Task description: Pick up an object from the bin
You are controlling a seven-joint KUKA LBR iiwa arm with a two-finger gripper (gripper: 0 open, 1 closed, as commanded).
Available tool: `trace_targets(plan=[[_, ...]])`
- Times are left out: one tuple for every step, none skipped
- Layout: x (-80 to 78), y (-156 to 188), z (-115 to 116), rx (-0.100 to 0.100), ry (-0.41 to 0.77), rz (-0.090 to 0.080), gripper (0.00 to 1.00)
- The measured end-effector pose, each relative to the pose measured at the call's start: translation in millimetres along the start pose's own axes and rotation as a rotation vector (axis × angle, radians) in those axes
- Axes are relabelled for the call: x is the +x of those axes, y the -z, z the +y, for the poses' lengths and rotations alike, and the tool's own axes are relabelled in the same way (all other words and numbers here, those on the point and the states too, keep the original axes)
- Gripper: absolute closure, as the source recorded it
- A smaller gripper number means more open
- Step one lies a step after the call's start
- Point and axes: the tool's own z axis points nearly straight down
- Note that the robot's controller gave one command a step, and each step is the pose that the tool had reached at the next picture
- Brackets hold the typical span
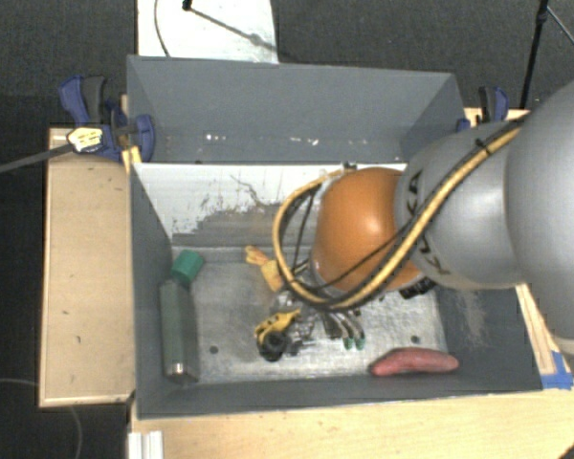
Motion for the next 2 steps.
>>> trace_targets(plan=[[-0.2, 6.3, 0.0, 0.0, 0.0, -0.001, 1.0], [-0.2, 10.3, 0.0, 0.0, 0.001, -0.001, 1.0]])
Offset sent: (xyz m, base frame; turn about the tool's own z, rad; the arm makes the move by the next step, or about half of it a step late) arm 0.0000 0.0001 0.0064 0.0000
